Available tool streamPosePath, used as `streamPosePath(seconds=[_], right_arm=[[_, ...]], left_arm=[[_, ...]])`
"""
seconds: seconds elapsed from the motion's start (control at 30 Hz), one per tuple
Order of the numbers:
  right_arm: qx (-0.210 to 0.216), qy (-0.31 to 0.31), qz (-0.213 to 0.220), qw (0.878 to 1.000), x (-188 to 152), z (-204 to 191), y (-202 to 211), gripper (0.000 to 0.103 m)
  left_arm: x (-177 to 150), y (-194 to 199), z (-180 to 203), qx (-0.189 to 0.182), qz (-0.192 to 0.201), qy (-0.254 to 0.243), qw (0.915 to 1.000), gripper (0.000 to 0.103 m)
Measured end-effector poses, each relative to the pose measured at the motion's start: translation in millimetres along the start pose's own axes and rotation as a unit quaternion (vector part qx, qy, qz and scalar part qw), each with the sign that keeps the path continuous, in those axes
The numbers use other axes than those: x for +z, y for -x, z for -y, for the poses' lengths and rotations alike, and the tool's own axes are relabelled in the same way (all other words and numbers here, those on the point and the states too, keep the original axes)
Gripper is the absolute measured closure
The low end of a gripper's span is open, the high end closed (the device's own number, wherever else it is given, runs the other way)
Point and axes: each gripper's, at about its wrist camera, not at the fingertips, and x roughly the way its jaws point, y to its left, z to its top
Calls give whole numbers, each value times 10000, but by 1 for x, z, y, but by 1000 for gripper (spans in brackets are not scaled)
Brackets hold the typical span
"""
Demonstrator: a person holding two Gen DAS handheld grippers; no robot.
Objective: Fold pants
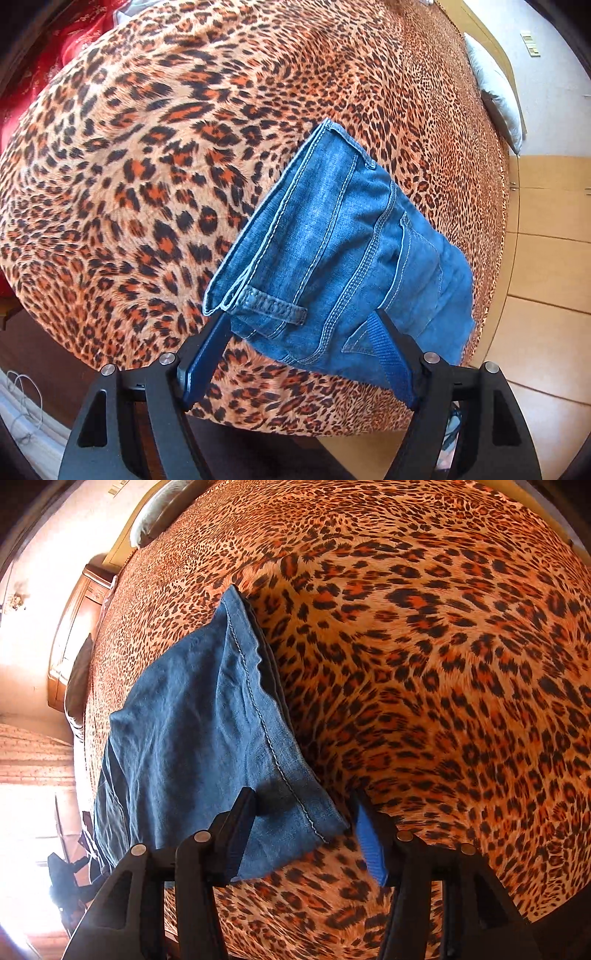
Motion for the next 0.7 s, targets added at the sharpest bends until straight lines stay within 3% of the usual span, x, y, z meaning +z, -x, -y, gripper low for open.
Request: streamPosePath(seconds=[0.17, 0.3, 0.43, 0.63, 0.67, 0.7], right_arm=[[-16, -4, 54, 10000, 0, -4, 2, 49], [-44, -118, 52, 9999, 1, -5, 0, 47], [-132, -193, 65, 9997, 2, -8, 1, 47], [-189, -206, 49, 9996, -3, -7, 1, 47], [-211, -190, 57, 9996, -4, -7, 0, 47], [-281, -138, 82, 9995, -5, -9, -1, 47]], left_arm=[[-30, 19, -9, 20, 243, -7, 9997, 24], [-32, -7, -10, -134, -137, 167, 9997, 23], [-26, -24, -2, -302, -240, 218, 9990, 23], [-19, -40, 13, -41, -275, -4, 9996, 25], [-17, -42, 15, 18, -276, -16, 9996, 27], [-17, -44, 17, 120, -256, -54, 9996, 35]])
